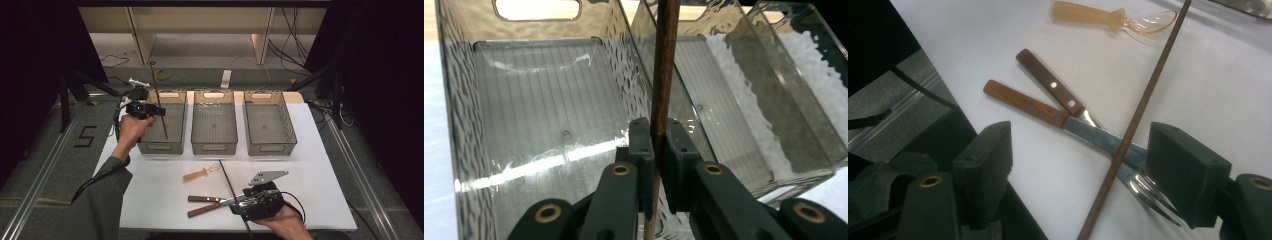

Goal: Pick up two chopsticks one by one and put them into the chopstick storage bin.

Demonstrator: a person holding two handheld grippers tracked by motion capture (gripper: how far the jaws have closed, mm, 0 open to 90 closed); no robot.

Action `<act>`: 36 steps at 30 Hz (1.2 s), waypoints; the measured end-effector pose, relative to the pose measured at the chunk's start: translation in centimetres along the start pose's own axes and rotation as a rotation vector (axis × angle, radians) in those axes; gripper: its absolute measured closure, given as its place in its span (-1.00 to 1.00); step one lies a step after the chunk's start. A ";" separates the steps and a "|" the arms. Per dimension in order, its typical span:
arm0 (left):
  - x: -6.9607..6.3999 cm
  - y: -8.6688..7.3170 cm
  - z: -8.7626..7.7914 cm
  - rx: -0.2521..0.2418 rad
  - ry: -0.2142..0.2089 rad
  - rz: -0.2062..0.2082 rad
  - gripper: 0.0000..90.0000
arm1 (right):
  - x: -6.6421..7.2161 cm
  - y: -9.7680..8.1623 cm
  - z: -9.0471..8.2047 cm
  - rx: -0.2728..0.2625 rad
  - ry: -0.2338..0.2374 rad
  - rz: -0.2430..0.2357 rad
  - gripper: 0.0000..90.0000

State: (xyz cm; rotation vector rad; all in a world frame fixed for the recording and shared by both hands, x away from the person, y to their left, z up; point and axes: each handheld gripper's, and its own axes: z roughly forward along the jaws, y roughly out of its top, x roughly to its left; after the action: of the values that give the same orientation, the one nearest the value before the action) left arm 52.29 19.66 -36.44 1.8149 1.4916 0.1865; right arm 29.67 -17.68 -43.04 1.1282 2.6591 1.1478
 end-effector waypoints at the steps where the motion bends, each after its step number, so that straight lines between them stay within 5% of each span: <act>1: 0.0 -0.1 0.3 0.005 0.000 -0.002 0.86 | 0.0 0.0 0.0 0.002 -0.001 0.000 -0.39; 13: 0.4 -1.1 2.1 0.042 0.006 -0.014 0.83 | 0.0 0.0 0.1 0.007 0.005 -0.001 -0.38; 17: 0.5 -1.2 2.3 0.063 0.011 -0.027 0.49 | 0.1 0.0 0.1 0.005 0.013 -0.004 -0.37; 22: -0.1 -1.5 2.2 0.087 0.084 -0.015 -0.07 | 0.1 0.0 0.2 0.014 0.002 -0.002 -0.34; 25: -0.8 -1.8 1.0 0.032 0.037 -0.026 -0.23 | 0.1 0.0 0.1 0.006 0.005 -0.005 -0.31; 28: -1.6 -2.4 0.0 0.027 -0.014 -0.003 -0.41 | 0.0 0.0 0.2 0.008 0.001 -0.003 -0.30; 36: -3.1 -4.7 -2.6 -0.023 -0.062 0.076 -0.60 | 0.0 0.1 0.2 0.017 -0.020 -0.003 -0.27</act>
State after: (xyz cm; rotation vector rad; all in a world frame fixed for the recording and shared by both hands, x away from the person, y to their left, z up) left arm 46.29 18.23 -36.50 1.8443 1.3736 0.1822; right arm 29.80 -17.48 -43.13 1.1310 2.6597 1.1100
